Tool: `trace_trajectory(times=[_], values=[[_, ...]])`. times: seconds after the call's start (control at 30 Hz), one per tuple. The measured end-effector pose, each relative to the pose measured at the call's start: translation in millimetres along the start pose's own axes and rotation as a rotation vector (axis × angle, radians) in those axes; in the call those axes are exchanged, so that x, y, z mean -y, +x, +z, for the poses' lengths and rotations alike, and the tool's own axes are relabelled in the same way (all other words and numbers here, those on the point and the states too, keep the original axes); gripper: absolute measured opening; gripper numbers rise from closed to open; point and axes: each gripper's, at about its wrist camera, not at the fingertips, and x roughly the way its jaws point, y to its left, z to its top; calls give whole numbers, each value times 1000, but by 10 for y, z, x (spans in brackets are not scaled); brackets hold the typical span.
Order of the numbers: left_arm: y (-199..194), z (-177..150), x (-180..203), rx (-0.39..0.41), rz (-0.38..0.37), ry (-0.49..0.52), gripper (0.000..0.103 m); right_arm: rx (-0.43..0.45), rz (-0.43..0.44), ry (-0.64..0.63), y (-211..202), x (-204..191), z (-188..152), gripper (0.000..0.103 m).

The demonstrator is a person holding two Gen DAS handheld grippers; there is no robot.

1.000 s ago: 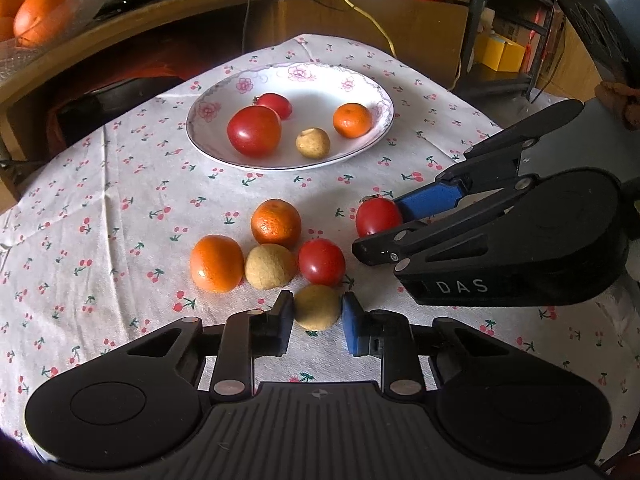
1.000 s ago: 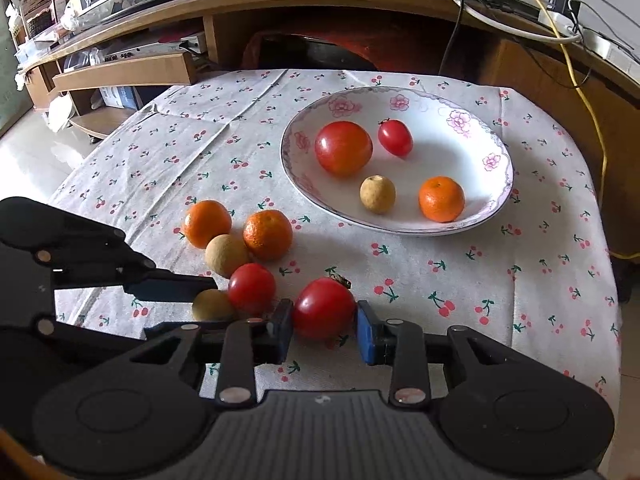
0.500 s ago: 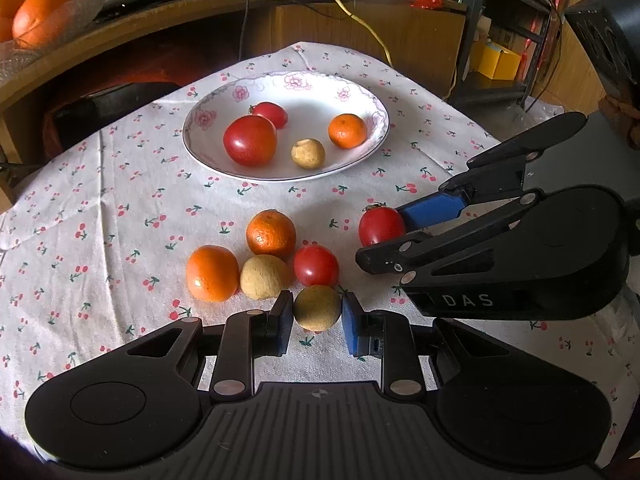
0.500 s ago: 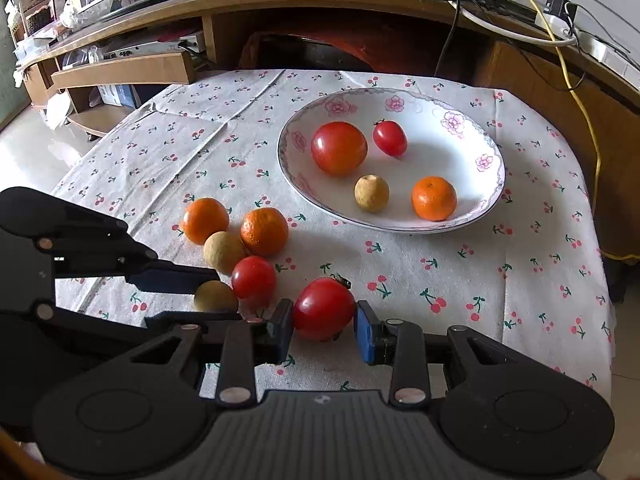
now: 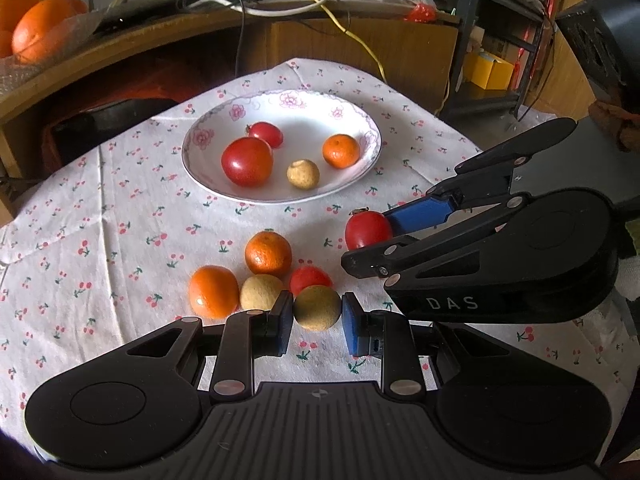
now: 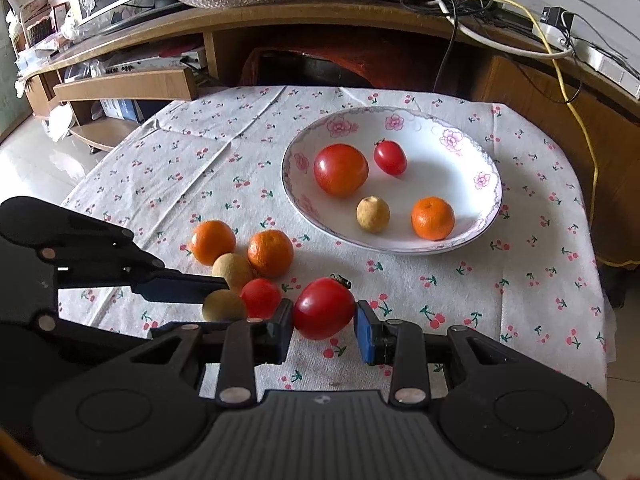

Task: Organize fruits
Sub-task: 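Lift both held fruits and carry them over the white bowl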

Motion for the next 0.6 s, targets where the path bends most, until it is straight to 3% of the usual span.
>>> trace_trajectory(times=[0.6], values=[[-9,197,-60,61,31,-23,34,60,-38,57,-87,155,193,34]])
